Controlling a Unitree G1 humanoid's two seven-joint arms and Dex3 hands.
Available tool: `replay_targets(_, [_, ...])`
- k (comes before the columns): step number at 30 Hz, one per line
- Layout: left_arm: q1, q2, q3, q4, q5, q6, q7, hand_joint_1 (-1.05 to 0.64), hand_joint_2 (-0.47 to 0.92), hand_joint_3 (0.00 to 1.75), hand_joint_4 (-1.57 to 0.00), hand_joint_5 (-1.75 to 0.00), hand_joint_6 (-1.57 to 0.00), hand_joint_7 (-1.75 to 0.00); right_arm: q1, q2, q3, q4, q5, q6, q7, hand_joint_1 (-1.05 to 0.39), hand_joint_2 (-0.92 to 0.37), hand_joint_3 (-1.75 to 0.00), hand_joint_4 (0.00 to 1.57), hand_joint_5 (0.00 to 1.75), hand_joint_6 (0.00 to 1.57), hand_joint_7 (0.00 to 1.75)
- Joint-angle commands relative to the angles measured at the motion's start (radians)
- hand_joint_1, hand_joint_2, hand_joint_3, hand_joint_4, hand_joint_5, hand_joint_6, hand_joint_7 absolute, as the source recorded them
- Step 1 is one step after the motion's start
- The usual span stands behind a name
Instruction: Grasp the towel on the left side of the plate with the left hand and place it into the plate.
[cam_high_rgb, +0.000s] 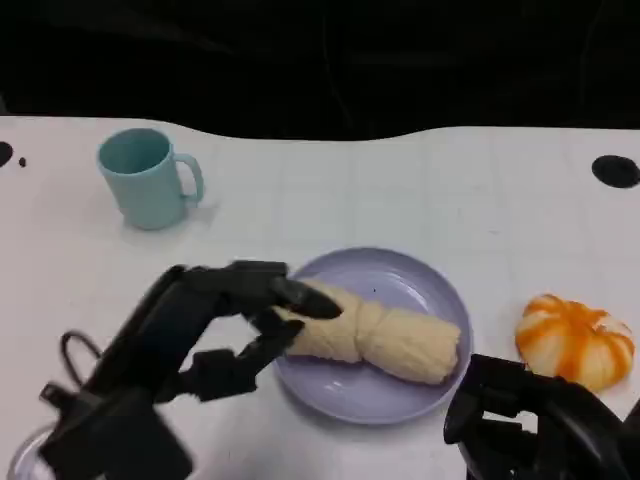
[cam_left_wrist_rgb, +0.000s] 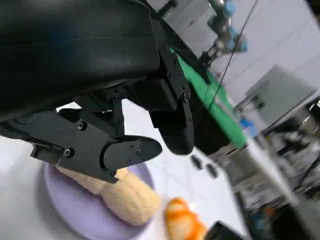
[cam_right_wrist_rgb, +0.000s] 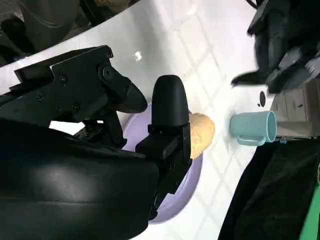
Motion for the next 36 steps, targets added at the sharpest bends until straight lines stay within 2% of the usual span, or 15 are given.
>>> replay_targets(1, [0.106,-0.007,0.048,-0.067,-0.090,0.029,0.000,-0.02,0.43,1.33,-0.83,-1.53,-0.78,-1.22,-0.003,-0.011,-0.010,-0.019,0.006,0.009,-0.002,-0.07,-0.68,-1.05,0.73,1.75,0.58,1.63])
replay_targets(3, [0.143,-0.011,0.049,-0.079,-0.123,0.036,-0.008,-0.02,0.42,1.34,-0.83,-1.56,-0.78,-1.25,-0.009,-0.011,-0.011,-0.019,0.004,0.014,-0.004,-0.07,-0.68,-1.05,0.73,1.75,0.58,1.63])
replay_targets(7, [0.242,-0.058,0.040,-0.131,-0.206,0.106,0.019,-0.08,0.43,1.39,-0.81,-1.72,-0.77,-1.47,-0.015,-0.009,-0.013,-0.014,0.004,0.008,-0.005,-0.06,-0.68,-1.06,0.73,1.75,0.57,1.62])
replay_targets(11, [0.309,-0.107,0.037,-0.174,-0.272,0.178,0.039,-0.05,0.45,1.42,-0.83,-1.74,-0.74,-1.59,-0.015,-0.014,-0.020,-0.004,0.003,-0.018,0.003,-0.03,-0.67,-1.07,0.73,1.75,0.57,1.63])
replay_targets(15, [0.328,-0.140,0.038,-0.179,-0.314,0.247,0.053,-0.06,0.44,1.47,-0.84,-1.75,-0.71,-1.69,-0.013,-0.017,-0.034,-0.009,0.003,-0.008,0.001,-0.04,-0.66,-1.08,0.73,1.75,0.57,1.62])
replay_targets(26, [0.288,-0.137,0.082,-0.174,-0.427,0.430,0.043,-0.04,0.44,1.45,-0.88,-1.75,-0.72,-1.74,-0.001,-0.019,-0.048,0.028,-0.001,-0.067,0.017,-0.06,-0.65,-1.08,0.74,1.75,0.58,1.61])
replay_targets(36, [0.282,-0.139,0.061,-0.147,-0.429,0.443,0.036,-0.05,0.43,1.41,-0.87,-1.75,-0.76,-1.65,-0.011,-0.010,-0.061,0.064,0.012,-0.089,0.023,-0.04,-0.65,-1.09,0.74,1.75,0.59,1.61])
